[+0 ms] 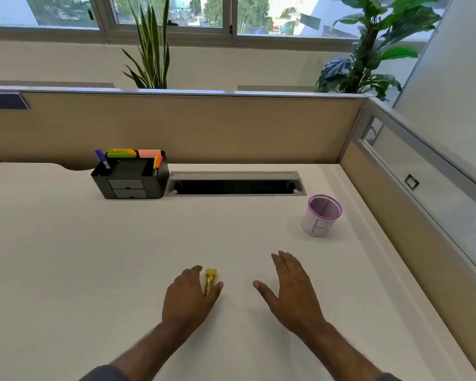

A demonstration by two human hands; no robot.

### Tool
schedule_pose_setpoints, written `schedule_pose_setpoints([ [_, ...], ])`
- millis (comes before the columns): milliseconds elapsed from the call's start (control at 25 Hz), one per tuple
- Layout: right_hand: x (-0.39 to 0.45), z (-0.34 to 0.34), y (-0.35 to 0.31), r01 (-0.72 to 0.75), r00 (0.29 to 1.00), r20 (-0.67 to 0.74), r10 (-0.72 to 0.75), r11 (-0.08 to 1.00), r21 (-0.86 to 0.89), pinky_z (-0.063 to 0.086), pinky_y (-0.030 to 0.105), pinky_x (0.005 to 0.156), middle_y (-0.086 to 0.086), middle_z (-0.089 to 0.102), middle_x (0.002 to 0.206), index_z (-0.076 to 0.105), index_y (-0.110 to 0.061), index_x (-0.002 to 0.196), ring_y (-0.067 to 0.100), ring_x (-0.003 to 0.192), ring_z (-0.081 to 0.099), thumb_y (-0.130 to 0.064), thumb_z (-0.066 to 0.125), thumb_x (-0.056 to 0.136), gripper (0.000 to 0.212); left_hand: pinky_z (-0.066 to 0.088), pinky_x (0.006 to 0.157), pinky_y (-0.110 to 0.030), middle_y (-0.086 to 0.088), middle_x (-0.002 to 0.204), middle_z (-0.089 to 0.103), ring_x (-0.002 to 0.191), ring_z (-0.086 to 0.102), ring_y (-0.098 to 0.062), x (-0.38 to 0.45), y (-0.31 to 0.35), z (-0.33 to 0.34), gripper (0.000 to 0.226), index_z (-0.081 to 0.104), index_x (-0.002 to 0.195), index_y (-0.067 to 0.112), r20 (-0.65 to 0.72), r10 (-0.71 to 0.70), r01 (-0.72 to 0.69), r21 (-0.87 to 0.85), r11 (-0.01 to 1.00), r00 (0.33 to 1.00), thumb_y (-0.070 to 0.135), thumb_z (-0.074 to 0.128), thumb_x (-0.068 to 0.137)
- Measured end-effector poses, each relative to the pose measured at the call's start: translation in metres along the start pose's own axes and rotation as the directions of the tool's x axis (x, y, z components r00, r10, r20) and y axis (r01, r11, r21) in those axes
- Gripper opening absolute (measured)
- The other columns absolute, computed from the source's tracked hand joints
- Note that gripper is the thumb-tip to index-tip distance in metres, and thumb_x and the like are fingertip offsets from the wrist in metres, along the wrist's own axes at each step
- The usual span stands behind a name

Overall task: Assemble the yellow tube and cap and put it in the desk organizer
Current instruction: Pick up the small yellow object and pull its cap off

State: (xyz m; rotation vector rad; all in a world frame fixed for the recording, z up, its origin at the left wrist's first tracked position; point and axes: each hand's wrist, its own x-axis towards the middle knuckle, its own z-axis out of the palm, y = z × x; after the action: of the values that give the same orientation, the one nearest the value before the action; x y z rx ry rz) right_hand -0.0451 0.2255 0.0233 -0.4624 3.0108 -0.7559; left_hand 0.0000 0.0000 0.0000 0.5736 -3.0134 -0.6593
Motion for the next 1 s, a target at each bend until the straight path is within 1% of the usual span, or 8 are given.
schedule_pose_setpoints([
  [120,0.000,0.010,-0.004,0.056,0.998,-0.019,-0.055,0.996,0.074,0.032,0.028,0.110,0.002,0.049,0.143,0.045,-0.017,0.140,0.016,0.135,0.038,-0.060,0.049,0.089,0.067,0.049,0.082,-0.033,0.002,0.109,0.065,0.099,0.062,-0.021,0.000,0.003,0.005,0.045,0.058,0.120,0.021,0.037,-0.016,0.018,-0.057,0.998,0.999,0.052,0.055,0.088],
  [320,0.002,0.017,-0.015,0.074,0.997,-0.034,-0.069,0.980,0.186,0.039,0.022,0.098,-0.005,0.058,0.125,0.055,-0.020,0.129,0.011,0.121,0.047,-0.053,0.054,0.090,0.051,0.050,0.075,-0.029,0.005,0.094,0.065,0.084,0.060,-0.014,-0.001,0.011,0.007,0.020,0.066,0.101,0.018,0.010,-0.014,0.016,-0.236,0.972,1.000,0.033,0.055,0.094],
  [440,0.006,0.018,-0.027,0.026,1.000,-0.018,-0.021,0.946,0.322,0.041,0.019,0.092,-0.010,0.061,0.116,0.058,-0.021,0.125,0.008,0.113,0.052,-0.048,0.058,0.090,0.044,0.048,0.069,-0.017,0.013,0.086,0.072,0.077,0.068,-0.006,-0.004,0.028,0.000,0.011,0.069,0.100,0.025,0.004,0.000,0.002,-0.510,0.860,1.000,0.026,0.066,0.090],
  [560,0.012,0.012,-0.039,-0.063,0.998,0.052,0.042,0.858,0.511,0.050,0.025,0.087,-0.014,0.063,0.112,0.058,-0.027,0.124,0.006,0.105,0.057,-0.041,0.064,0.088,0.039,0.050,0.065,-0.008,0.013,0.084,0.075,0.077,0.071,0.001,-0.009,0.045,-0.008,0.013,0.069,0.098,0.031,0.025,0.062,-0.029,-0.664,0.747,0.998,0.022,0.069,0.089],
  [760,0.014,-0.005,-0.047,-0.051,0.998,0.012,0.058,0.730,0.682,0.049,0.019,0.069,-0.009,0.065,0.099,0.062,-0.034,0.114,0.007,0.081,0.058,-0.027,0.071,0.085,0.032,0.051,0.068,-0.012,0.011,0.094,0.074,0.080,0.068,-0.004,-0.017,0.056,-0.018,0.017,0.073,0.104,0.028,0.004,0.158,-0.112,-0.685,0.720,0.987,0.020,0.067,0.090],
  [840,0.016,-0.013,-0.045,-0.066,0.998,0.034,0.061,0.674,0.735,0.053,0.028,0.069,0.002,0.068,0.092,0.066,-0.029,0.103,0.013,0.072,0.058,-0.021,0.072,0.084,0.022,0.048,0.070,-0.011,0.012,0.099,0.070,0.086,0.063,-0.001,-0.019,0.054,-0.021,0.019,0.071,0.107,0.027,-0.001,0.172,-0.130,-0.657,0.743,0.985,0.020,0.067,0.090],
  [920,0.016,-0.018,-0.045,-0.101,0.995,0.089,0.052,0.652,0.751,0.057,0.038,0.074,0.009,0.070,0.090,0.068,-0.024,0.099,0.027,0.076,0.063,-0.017,0.073,0.083,0.018,0.047,0.072,-0.011,0.014,0.100,0.068,0.091,0.061,0.000,-0.021,0.053,-0.022,0.020,0.068,0.108,0.030,-0.015,0.204,-0.170,-0.619,0.767,0.979,0.024,0.067,0.089],
  [1000,0.014,-0.020,-0.045,-0.112,0.993,0.116,0.036,0.652,0.750,0.059,0.039,0.074,0.009,0.072,0.088,0.069,-0.021,0.099,0.028,0.080,0.066,-0.014,0.074,0.083,0.018,0.047,0.076,-0.011,0.017,0.098,0.069,0.094,0.061,-0.001,-0.023,0.054,-0.025,0.022,0.067,0.108,0.035,-0.045,0.250,-0.227,-0.598,0.769,0.967,0.029,0.070,0.087],
])
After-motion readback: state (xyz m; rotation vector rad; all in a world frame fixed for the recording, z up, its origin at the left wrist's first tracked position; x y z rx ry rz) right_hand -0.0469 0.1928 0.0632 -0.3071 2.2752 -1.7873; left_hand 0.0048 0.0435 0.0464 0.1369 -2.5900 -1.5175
